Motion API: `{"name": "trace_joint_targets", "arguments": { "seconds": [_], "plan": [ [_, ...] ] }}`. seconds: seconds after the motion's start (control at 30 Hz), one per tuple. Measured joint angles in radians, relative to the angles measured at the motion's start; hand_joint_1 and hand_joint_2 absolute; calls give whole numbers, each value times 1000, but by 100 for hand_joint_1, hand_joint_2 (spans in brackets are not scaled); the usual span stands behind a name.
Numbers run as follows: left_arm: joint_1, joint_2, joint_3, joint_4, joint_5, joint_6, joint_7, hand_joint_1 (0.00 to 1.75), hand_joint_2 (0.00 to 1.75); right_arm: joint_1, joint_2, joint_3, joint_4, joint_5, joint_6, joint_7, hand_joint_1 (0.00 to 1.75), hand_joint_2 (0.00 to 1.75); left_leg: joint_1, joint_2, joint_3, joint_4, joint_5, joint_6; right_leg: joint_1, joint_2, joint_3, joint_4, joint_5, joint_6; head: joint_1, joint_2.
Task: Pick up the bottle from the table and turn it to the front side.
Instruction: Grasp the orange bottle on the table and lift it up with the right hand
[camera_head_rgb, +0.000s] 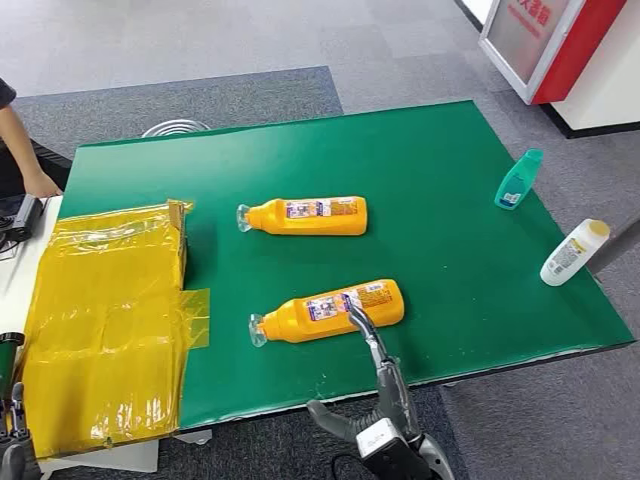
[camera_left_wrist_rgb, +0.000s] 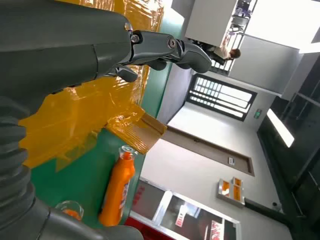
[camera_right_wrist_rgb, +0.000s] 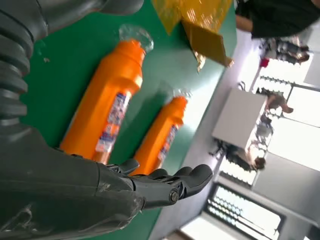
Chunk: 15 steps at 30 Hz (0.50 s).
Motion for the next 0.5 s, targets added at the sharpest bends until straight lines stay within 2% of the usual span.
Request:
{"name": "trace_joint_targets", "arguments": {
  "seconds": [0.2, 0.37, 0.5],
  "plan": [
    [1, 1, -13, 0, 2, 12, 15, 0, 175, 0, 8, -15, -13, -51, -2, -35, 0, 175, 0, 0, 0, 0, 0, 0, 0, 0, 0, 0, 0, 0, 0, 0],
    [2, 3, -23, 0, 7, 33, 24, 0, 175, 0, 10, -28, -18, -138, 54, -62, 0, 175, 0, 0, 0, 0, 0, 0, 0, 0, 0, 0, 0, 0, 0, 0],
    [2, 6, -36, 0, 2, 49, 31, 0, 175, 0, 10, -34, -22, -115, 96, -45, 0, 175, 0, 0, 0, 0, 0, 0, 0, 0, 0, 0, 0, 0, 0, 0]
  ]
}}
